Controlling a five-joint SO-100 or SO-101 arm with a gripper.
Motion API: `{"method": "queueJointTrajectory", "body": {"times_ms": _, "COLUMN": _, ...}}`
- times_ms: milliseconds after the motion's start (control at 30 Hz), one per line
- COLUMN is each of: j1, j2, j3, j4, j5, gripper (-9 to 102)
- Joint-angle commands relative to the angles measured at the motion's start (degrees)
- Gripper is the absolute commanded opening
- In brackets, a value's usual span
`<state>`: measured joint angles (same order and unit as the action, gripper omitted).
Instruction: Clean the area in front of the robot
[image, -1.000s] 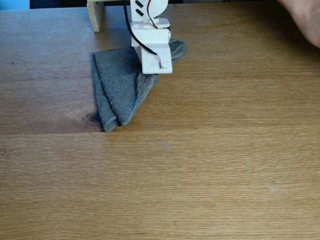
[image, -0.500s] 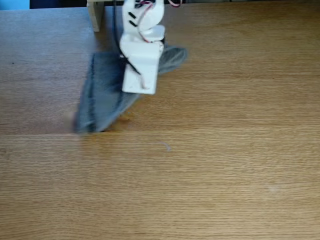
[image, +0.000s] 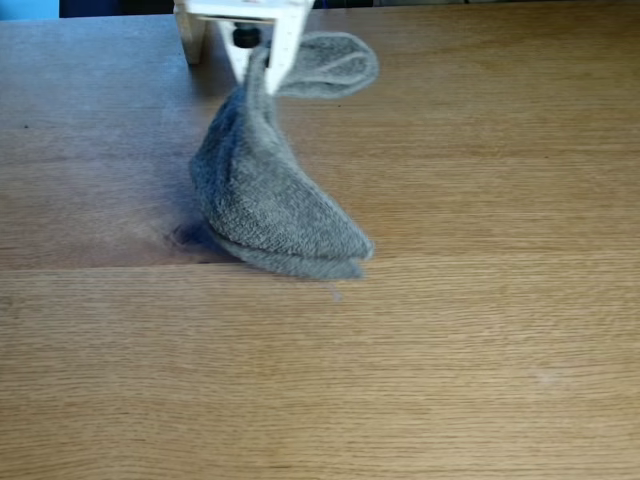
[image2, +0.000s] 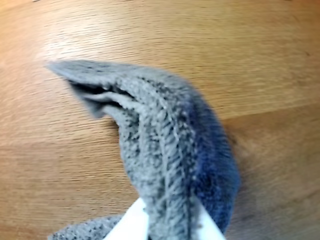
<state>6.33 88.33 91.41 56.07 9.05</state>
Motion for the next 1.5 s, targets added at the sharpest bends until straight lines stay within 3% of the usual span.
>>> {"method": "queueJointTrajectory", "body": {"times_ms": 0, "j1": -2.6, "j2": 0.2, "j3": -7.7, "j4": -2.6, "j5": -1.1, "gripper": 0}}
{"method": "queueJointTrajectory", "body": {"times_ms": 267, "j1": -6.3, "j2": -21.1, "j3": -7.7, "j4": -25.0, "j5": -7.3, "gripper": 0}}
{"method": "queueJointTrajectory", "body": {"times_ms": 533, "j1": -7.7, "j2": -36.7, "j3": -8.3, "j4": -34.6, "j5": -12.5, "gripper": 0}}
{"method": "queueJointTrajectory", "body": {"times_ms": 833, "j1": -8.5, "j2": -54.5, "j3": -8.5, "j4": -52.6, "j5": -18.8, "gripper": 0}}
{"method": "queueJointTrajectory", "body": {"times_ms": 1300, "j1": -9.2, "j2": -56.9, "j3": -8.9, "j4": -86.4, "j5": -9.3, "gripper": 0}}
{"method": "queueJointTrajectory", "body": {"times_ms": 1467, "j1": -8.6, "j2": -56.6, "j3": -16.8, "j4": -82.8, "j5": -6.7, "gripper": 0}}
